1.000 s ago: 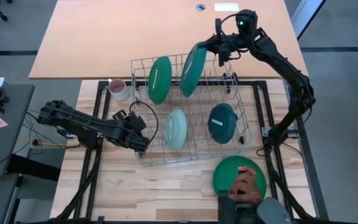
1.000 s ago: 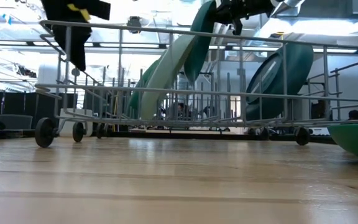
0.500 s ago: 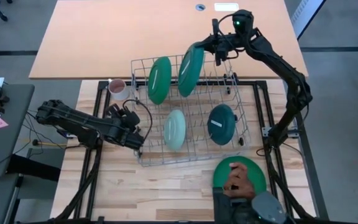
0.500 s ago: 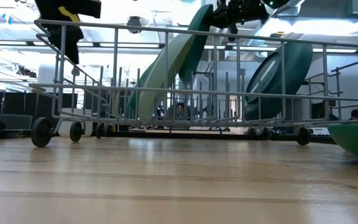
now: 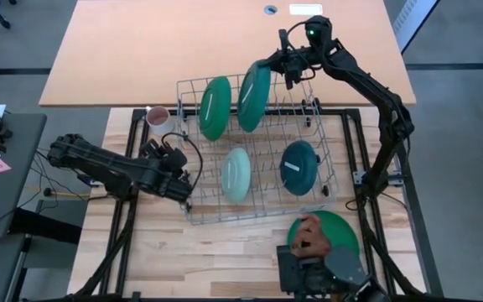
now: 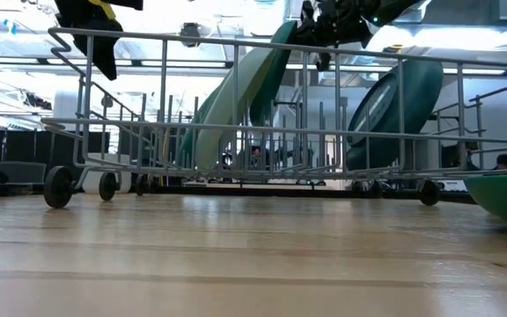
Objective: Sort dishes
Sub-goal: Put the stacked green plate in the dish rack
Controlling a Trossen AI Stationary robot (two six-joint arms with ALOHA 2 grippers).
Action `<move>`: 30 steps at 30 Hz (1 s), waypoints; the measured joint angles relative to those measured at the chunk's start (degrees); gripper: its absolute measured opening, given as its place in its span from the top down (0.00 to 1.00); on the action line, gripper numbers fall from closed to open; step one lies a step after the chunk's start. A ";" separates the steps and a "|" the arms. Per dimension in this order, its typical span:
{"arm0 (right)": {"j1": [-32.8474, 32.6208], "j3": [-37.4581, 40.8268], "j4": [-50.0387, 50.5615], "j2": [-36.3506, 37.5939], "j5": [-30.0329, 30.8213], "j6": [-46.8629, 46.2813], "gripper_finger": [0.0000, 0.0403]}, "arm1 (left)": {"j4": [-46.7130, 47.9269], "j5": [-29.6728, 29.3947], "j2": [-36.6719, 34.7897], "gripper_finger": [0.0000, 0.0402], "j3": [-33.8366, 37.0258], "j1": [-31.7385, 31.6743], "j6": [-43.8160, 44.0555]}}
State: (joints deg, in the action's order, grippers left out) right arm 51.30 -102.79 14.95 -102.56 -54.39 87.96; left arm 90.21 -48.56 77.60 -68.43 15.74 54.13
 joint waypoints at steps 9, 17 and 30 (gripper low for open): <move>0.76 0.03 -0.77 -0.71 -1.62 0.29 1.00 | -0.15 -1.27 0.00 0.53 -0.48 1.56 -1.69; 1.36 0.02 -0.04 -1.23 -3.79 0.62 1.00 | -0.17 -4.83 -0.02 0.53 -0.50 0.79 -7.09; 1.41 0.00 -2.73 -7.27 -4.17 1.33 1.00 | -6.74 -7.91 -0.07 0.53 -4.02 -0.76 -18.66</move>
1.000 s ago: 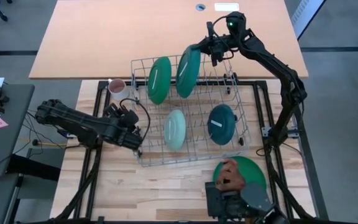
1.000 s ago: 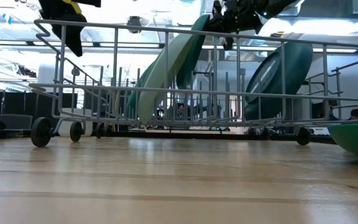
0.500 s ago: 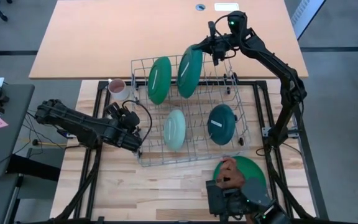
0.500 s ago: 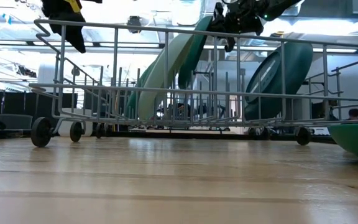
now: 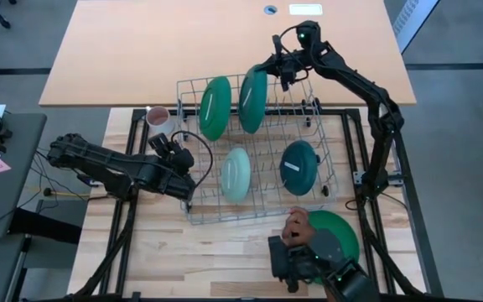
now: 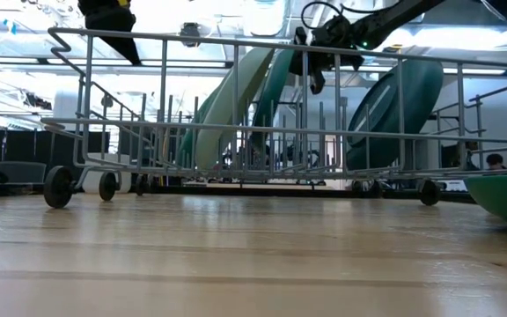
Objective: Sort dishes
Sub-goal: Put the stacked green plate in the dish rack
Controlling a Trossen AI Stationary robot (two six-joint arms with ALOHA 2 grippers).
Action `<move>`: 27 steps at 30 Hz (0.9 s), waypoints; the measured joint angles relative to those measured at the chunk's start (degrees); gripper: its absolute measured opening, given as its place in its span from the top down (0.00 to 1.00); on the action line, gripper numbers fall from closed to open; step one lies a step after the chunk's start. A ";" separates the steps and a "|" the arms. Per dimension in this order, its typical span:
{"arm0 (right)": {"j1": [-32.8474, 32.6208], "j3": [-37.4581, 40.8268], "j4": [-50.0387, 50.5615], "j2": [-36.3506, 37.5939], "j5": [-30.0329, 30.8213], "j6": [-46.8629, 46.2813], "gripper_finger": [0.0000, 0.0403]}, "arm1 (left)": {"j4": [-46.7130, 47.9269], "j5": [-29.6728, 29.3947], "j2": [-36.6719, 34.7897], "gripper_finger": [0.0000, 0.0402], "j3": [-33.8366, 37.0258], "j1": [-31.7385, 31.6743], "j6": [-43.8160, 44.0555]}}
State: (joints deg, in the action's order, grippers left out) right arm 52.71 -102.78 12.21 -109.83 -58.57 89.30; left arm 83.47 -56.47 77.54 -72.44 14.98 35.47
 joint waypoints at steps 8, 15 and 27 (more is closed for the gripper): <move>-0.02 0.00 0.85 -1.09 0.34 -0.29 1.00 | -0.26 0.02 0.00 0.53 0.00 0.00 -0.77; -0.49 -0.02 3.59 -2.09 2.65 -0.51 0.97 | -0.47 0.07 0.00 0.53 0.00 0.02 -0.79; -1.90 -0.02 5.46 -2.07 8.75 -8.09 0.86 | -0.51 0.42 0.02 0.53 0.02 0.02 -1.40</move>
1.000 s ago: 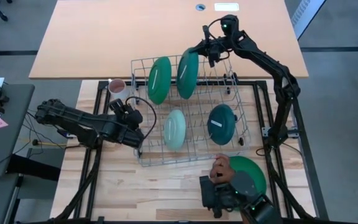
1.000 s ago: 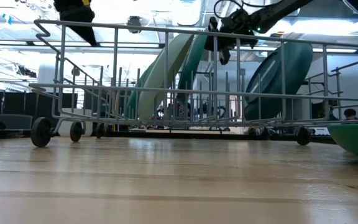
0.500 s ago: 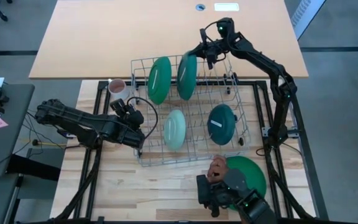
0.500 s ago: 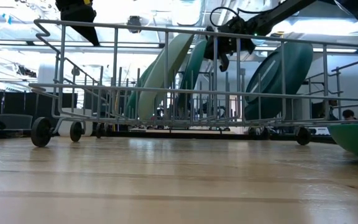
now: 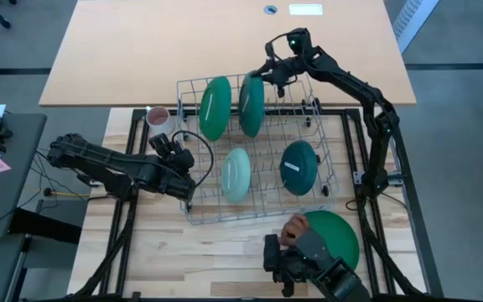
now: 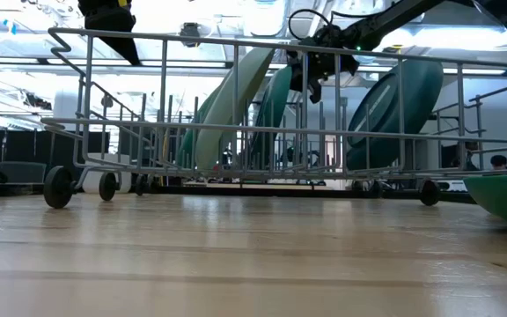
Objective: Sort dishes
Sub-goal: Put the stacked green plate in the dish rack, then put the green plate in the dish rack
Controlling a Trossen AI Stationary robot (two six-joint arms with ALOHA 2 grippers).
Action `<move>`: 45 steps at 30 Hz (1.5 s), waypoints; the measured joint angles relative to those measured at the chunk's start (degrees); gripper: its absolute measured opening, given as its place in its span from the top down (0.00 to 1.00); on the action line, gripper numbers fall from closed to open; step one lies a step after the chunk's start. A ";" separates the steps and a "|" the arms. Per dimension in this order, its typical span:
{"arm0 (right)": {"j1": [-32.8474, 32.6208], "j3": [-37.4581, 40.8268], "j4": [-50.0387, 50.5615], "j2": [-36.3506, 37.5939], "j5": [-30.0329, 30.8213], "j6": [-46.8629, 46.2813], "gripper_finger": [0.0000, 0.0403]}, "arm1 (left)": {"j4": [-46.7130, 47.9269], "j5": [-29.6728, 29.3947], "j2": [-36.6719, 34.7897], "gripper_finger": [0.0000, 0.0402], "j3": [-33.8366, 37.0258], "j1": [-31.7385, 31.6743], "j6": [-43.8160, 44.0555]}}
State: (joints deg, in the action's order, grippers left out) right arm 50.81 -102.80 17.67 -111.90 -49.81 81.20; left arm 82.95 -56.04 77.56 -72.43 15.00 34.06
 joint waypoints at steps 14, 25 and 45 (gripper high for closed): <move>-0.28 0.07 3.50 3.83 11.82 -10.62 0.58 | 0.22 1.83 0.00 0.53 0.01 0.11 -0.19; -1.60 0.04 17.82 10.90 21.39 -15.95 0.41 | 0.46 1.78 -3.40 0.53 0.01 1.28 1.26; -21.69 0.00 41.58 32.60 45.19 -63.29 0.43 | -17.29 -0.47 -7.26 0.53 0.01 3.52 -14.89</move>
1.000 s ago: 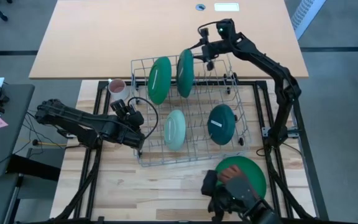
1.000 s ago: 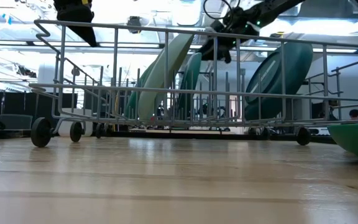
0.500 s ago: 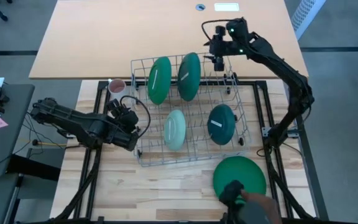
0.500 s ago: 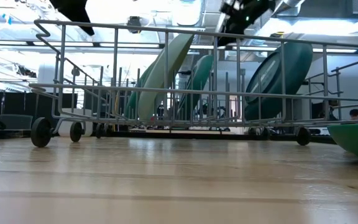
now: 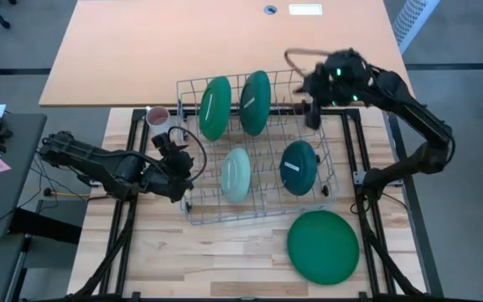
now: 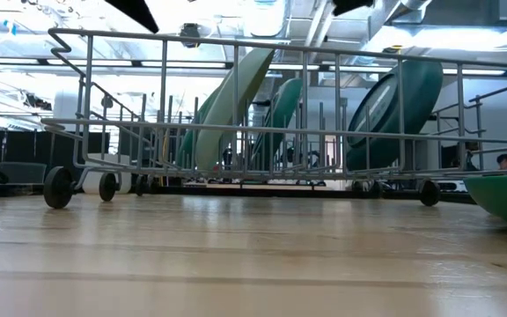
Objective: Sort dishes
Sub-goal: Put the green plate in the dish rack
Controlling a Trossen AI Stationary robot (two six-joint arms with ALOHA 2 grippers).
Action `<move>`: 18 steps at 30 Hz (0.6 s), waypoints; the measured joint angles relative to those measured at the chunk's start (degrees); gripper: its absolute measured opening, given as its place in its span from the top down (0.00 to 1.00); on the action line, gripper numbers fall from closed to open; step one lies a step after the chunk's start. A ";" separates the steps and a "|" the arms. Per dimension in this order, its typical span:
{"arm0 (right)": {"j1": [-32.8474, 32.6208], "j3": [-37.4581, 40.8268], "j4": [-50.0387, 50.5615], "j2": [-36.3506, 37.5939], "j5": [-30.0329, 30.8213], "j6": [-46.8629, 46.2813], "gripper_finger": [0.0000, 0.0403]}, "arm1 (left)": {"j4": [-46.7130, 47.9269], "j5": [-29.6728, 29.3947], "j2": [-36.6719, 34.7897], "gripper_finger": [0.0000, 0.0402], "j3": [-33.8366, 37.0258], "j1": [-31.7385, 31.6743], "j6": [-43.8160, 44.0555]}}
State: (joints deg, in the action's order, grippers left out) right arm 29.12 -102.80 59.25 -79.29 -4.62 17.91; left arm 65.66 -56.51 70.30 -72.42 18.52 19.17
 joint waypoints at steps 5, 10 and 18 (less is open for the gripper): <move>-9.88 0.00 11.15 1.10 0.00 -7.90 0.43 | -7.76 0.41 0.02 0.53 0.00 0.00 -6.81; -21.25 2.44 13.55 1.25 0.11 -15.49 0.43 | -14.90 4.76 0.02 0.53 0.00 0.00 -11.15; -36.42 13.52 13.47 1.36 9.75 -29.37 0.44 | -18.75 12.79 0.05 0.53 0.34 0.00 -10.60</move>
State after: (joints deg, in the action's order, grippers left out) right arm -7.30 -89.28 72.72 -77.93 5.12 -11.46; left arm 46.90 -43.72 70.35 -72.08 18.52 8.57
